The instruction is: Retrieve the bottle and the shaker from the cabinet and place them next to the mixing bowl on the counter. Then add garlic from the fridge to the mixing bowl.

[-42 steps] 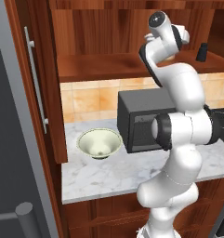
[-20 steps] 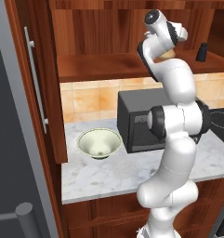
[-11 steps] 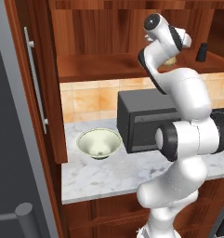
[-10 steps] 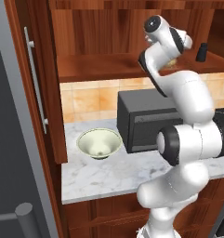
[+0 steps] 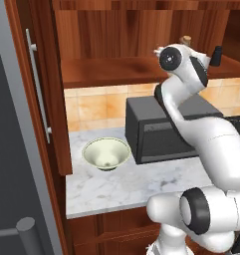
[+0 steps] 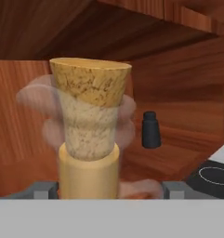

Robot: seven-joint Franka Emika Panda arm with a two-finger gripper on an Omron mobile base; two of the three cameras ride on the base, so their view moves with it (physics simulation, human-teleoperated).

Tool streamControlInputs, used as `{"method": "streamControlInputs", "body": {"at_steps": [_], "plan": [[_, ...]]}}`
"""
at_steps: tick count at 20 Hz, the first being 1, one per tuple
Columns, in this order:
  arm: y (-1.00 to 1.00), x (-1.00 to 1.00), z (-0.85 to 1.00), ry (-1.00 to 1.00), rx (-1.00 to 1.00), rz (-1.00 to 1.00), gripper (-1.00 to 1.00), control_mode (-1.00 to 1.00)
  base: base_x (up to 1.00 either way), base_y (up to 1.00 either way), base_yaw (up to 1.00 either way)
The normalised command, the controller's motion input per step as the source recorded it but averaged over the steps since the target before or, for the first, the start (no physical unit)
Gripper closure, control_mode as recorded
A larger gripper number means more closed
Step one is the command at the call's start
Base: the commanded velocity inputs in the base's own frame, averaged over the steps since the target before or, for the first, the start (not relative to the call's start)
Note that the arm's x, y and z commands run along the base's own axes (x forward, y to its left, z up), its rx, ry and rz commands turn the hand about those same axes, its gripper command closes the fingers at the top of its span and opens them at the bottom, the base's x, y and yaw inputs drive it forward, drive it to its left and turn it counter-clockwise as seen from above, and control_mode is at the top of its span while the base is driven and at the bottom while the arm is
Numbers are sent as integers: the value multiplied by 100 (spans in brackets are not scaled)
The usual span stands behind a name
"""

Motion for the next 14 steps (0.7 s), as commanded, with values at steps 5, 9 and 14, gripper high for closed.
{"method": "streamControlInputs", "body": {"at_steps": [5, 9, 14], "plan": [[60, -100, 12, 0, -8, 25, 100, -100, 0, 0, 0], [54, -100, 8, 0, -6, 26, 100, -100, 0, 0, 0], [28, -100, -1, 0, -2, 21, 100, -100, 0, 0, 0]]}}
